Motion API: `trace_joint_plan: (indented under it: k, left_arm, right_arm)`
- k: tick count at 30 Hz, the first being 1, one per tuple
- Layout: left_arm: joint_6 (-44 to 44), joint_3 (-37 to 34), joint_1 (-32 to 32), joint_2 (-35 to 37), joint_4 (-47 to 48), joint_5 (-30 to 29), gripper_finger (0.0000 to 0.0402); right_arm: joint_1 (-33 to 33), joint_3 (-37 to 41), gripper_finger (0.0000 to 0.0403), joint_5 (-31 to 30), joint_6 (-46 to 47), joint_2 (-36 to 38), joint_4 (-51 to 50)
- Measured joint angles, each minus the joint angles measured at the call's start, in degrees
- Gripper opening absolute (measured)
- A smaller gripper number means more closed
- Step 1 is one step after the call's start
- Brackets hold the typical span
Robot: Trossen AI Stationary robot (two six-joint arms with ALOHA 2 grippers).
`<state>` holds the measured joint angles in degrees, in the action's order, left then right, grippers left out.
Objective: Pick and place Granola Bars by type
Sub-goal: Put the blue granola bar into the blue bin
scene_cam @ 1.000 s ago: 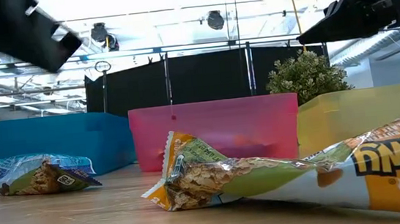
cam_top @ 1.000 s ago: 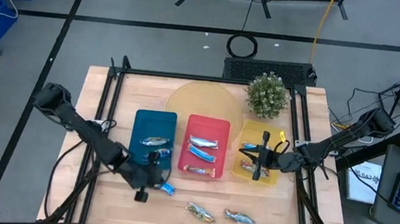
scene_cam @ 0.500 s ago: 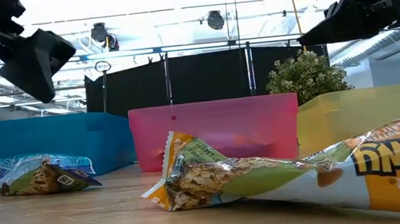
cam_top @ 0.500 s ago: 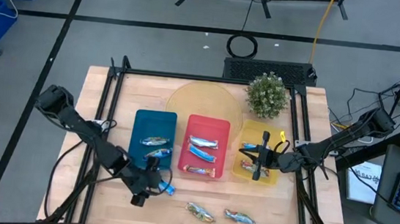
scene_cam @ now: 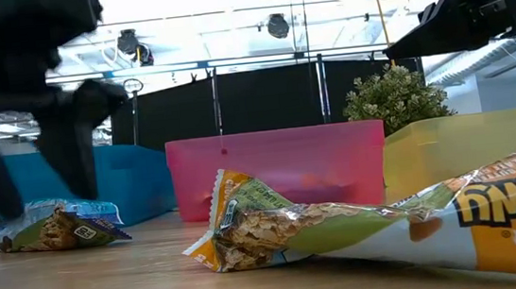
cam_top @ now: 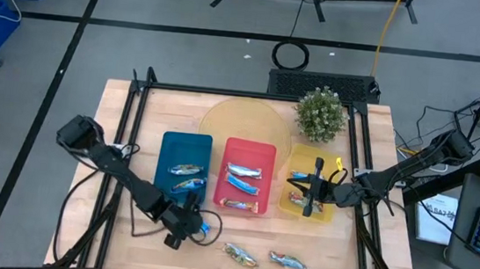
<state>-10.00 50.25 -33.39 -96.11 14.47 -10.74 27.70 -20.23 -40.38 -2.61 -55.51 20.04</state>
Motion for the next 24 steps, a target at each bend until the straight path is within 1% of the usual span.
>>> trace_joint_plan:
  k: [3,9,11,13,16,18,22,24]
  left_arm:
    - [0.4,1.5,0.5,-2.4,2.5,-1.5,0.0225]
    - [-1.0,2.3,1.5,-4.7,1.5,-1.8,0.0223]
    - [-2.1,2.2,1.6,-4.7,1.0,-0.3,0.0222]
    - [-2.5,2.2,1.5,-4.4,-0.4,2.1,0.0212]
    - [-5.2,1.9,1.0,-4.1,-2.3,6.2,0.0169]
    - [-6.3,2.0,1.1,-4.2,-2.2,7.6,0.0125]
    - [-8.1,3.6,1.4,-4.0,-2.1,8.1,0.0034]
    - [-8.2,3.9,2.0,-4.1,-1.5,8.4,0.0027]
  right_arm:
    - [0.0,0.0,0.0,0.0,0.0,0.0,0.1]
    - [0.0,0.0,0.0,0.0,-0.2,0.0,-0.2]
    - [0.0,0.0,0.0,0.0,-0.2,0.0,-0.1]
    - [0.0,0.0,0.0,0.0,-0.2,0.0,-0.2]
    - [0.0,0.0,0.0,0.0,0.3,0.0,-0.2]
    - [0.0,0.0,0.0,0.0,0.4,0.0,-0.2]
    - [0.0,0.0,0.0,0.0,0.3,0.0,-0.2]
    - [0.0,0.0,0.0,0.0,-0.2,0.0,-0.1]
